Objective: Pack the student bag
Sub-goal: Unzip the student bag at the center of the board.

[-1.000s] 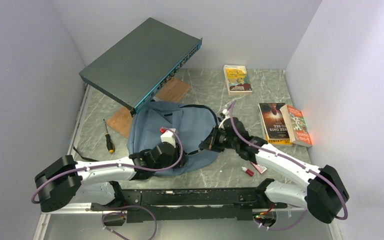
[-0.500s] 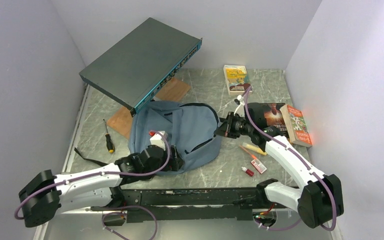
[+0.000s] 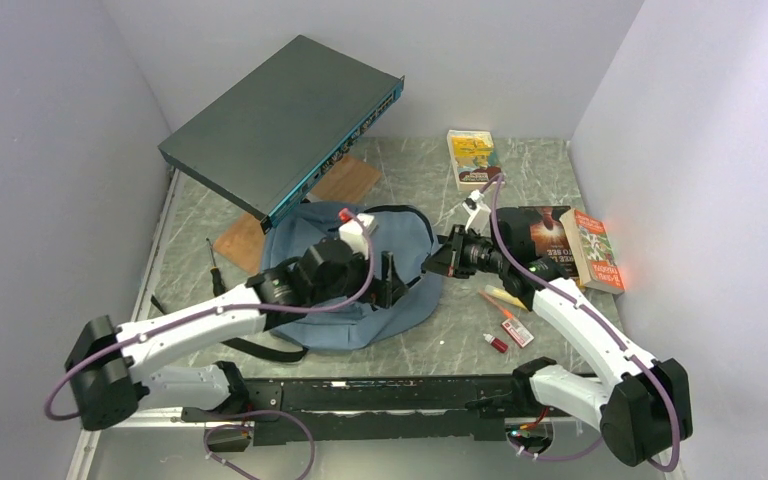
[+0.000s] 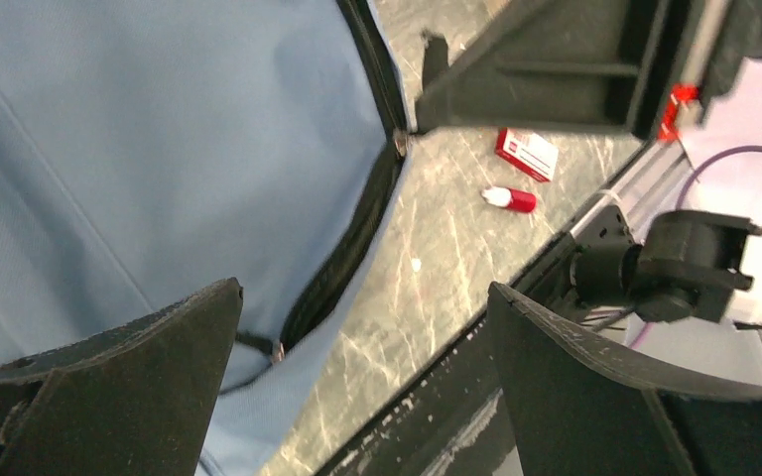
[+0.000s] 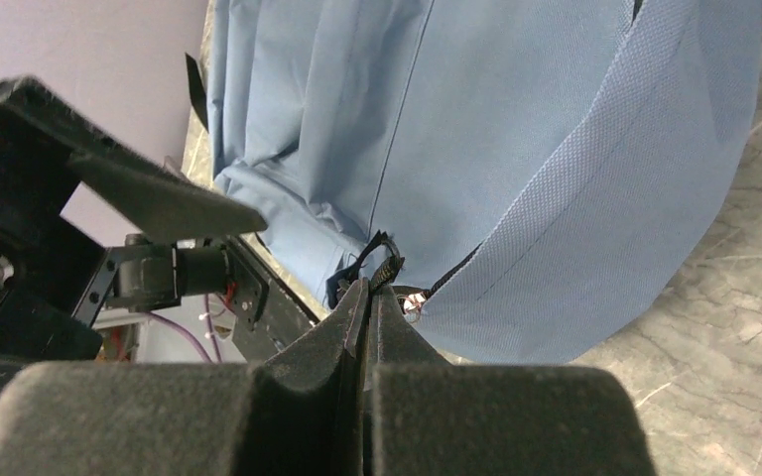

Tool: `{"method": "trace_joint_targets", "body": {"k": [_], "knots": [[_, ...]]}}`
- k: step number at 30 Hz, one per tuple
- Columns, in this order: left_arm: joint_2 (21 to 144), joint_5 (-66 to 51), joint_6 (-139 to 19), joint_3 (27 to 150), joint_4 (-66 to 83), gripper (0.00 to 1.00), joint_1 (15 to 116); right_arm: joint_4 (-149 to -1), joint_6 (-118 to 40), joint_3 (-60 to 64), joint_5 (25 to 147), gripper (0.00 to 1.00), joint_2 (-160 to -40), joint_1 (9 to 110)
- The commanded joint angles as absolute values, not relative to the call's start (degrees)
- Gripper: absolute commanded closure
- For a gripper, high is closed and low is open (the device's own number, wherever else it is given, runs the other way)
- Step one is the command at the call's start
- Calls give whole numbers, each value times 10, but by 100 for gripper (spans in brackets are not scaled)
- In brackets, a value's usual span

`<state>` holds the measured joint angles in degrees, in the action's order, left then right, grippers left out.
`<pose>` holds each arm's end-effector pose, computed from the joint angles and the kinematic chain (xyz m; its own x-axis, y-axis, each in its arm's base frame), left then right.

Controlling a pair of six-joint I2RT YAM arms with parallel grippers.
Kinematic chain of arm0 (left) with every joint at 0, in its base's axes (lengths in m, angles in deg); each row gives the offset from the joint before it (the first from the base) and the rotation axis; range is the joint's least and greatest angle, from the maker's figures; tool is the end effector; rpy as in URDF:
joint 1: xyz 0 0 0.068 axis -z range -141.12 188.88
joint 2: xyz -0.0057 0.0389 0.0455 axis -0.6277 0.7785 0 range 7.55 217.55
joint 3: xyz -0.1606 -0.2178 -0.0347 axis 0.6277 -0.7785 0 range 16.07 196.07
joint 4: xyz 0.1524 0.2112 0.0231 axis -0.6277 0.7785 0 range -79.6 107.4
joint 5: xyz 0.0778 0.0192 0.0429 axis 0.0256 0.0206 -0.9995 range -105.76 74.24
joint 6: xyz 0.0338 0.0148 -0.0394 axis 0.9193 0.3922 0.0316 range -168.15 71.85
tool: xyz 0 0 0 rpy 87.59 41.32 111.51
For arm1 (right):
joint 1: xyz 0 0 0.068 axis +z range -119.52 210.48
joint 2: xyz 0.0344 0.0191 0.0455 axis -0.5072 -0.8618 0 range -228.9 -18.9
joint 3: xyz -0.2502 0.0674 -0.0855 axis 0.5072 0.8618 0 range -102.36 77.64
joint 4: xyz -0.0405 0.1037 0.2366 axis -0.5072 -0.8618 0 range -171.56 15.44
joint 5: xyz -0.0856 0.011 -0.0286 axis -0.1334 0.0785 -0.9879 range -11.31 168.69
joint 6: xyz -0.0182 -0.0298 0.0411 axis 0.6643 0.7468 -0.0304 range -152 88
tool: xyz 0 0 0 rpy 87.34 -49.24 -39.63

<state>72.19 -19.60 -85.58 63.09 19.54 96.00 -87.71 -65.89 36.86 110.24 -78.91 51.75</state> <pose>0.1412 -0.2140 0.2858 -0.6837 -0.0595 -0.7273 0.4911 0.6997 -0.5189 0.2050 0.0997 0.2623 -0.8164 0.1922 -0.5447 -0.3200 0.6346 0.7035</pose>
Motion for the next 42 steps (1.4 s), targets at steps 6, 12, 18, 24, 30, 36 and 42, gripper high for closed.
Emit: {"method": "trace_joint_targets", "body": {"k": [6,12,18,24,30,36,42], "knots": [[853,-130,-798,714,178,9,922,-844,-674,358,1109,100,-762,527],[900,-107,-815,697,127,22,922,-832,-689,362,1116,100,-763,533],[930,-138,-817,696,121,60,922,-842,-686,364,1105,100,-768,541],[906,-156,-810,634,123,100,945,-901,-665,323,1014,100,-778,523],[842,-219,-815,525,118,100,1006,-916,-616,222,1004,100,-890,424],[802,-192,-834,450,67,100,1012,-813,-645,198,1040,100,-965,415],[778,-131,-852,469,34,48,1010,-844,-612,194,1053,100,-965,443]]}}
